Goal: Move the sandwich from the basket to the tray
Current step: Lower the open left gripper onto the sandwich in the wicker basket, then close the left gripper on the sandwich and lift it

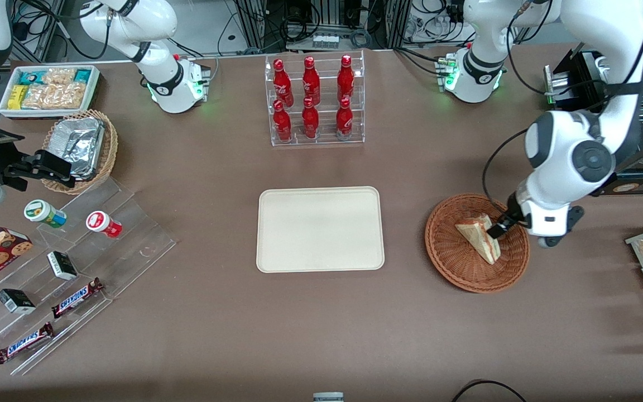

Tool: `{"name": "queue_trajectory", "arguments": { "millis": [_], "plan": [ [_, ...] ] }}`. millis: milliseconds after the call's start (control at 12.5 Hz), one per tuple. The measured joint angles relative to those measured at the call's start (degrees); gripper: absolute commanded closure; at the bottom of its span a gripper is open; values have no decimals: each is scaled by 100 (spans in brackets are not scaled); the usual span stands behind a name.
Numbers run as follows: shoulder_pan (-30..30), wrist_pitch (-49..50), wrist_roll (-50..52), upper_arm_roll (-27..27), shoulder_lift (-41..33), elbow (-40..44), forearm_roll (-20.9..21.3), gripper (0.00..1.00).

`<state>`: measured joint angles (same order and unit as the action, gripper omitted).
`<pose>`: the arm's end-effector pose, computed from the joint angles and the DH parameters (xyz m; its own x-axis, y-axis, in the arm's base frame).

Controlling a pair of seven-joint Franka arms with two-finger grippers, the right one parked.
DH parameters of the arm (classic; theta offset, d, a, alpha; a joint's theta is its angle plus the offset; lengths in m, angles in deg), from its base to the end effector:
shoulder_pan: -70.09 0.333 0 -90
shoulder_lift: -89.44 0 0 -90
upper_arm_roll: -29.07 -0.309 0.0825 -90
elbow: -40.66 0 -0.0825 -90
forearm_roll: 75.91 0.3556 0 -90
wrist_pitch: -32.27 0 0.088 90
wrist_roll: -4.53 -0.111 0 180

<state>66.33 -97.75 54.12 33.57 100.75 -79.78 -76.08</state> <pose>0.5408 -0.0778 0.3313 0.7483 0.6626 -0.0326 0.6626 -0.7489 -0.0111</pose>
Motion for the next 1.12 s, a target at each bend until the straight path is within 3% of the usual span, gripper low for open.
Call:
{"name": "queue_trajectory", "arguments": {
  "millis": [640, 880, 960, 1120],
  "plan": [
    [-99, -80, 40, -1, 347, -5, 89, 0],
    [-164, -103, 192, -1, 517, -8, 351, 2],
    [-178, -116, 271, -1, 570, -8, 441, 12],
    [-189, -132, 310, -1, 618, -8, 489, 55]
  ]
}}
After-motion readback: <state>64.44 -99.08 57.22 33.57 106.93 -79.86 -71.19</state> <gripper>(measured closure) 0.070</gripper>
